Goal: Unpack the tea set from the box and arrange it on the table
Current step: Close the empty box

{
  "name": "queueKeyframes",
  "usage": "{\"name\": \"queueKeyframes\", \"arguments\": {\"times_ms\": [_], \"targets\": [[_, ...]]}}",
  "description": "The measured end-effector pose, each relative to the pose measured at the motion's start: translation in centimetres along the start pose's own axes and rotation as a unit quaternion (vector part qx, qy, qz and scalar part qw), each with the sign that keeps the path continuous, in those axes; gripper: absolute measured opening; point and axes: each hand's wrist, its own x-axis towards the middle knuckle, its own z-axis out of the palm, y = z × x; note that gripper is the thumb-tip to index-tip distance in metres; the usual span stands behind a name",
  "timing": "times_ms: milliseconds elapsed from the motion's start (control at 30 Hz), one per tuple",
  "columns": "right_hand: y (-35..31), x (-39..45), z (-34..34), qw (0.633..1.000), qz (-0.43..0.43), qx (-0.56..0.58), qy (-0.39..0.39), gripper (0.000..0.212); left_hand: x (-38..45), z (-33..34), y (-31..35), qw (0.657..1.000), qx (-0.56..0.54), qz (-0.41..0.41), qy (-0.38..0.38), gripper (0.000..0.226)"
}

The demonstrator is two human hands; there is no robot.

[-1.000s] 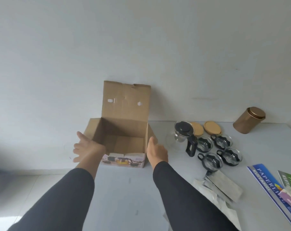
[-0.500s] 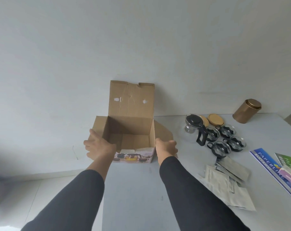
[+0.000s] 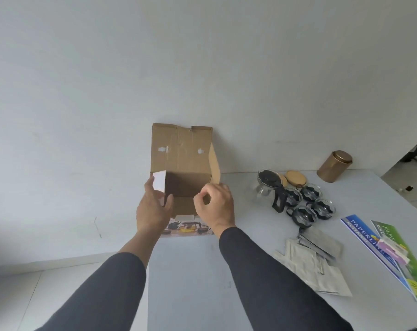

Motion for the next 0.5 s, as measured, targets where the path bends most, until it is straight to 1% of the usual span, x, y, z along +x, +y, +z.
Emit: {"name": "queueKeyframes", "arguments": {"times_ms": [67,133,200,233,267,300,367,433,500], "targets": [[-0.3,0.0,-0.5,0.998,0.002,0.003,-0.069,0.033,-0.1,0.3,0.3,1.0,-0.004,0.001,-0.024,0.05],[-0.2,0.2,-0.9,0.99,-0.008,-0.011,-0.138,0.033,0.0,0.6,0.3,1.0,-0.017,-0.009,-0.022,0.041],[0.1,0.3,-1.0,0.978,-0.035,-0.036,-0.204,0.032,0.3,0.8,0.2,0.999,-0.026,-0.029,-0.013,0.037],[0.2,0.2,-0.9,0.973,-0.035,-0.039,-0.224,0.034,0.6,0.9,0.1,0.999,-0.023,-0.035,-0.005,0.036],[0.5,0.2,-0.7,0.971,-0.024,-0.044,-0.232,0.034,0.9,0.9,-0.1,0.999,-0.012,-0.038,0.006,0.035],[0.6,0.2,-0.4,0.971,-0.018,-0.052,-0.234,0.029,1.2,0.9,-0.1,0.999,0.008,-0.043,0.013,0.035],[1.2,0.2,0.0,0.964,-0.005,-0.084,-0.252,0.009,1.9,0.9,-0.2,0.996,0.053,-0.065,0.005,0.036],[1.9,0.3,0.5,0.95,0.017,-0.107,-0.294,0.022,2.5,1.4,-0.4,0.992,0.085,-0.082,-0.033,0.043],[2.6,0.7,0.7,0.949,0.047,-0.095,-0.299,0.027,3.1,2.0,-0.7,0.989,0.107,-0.084,-0.061,0.052]]}}
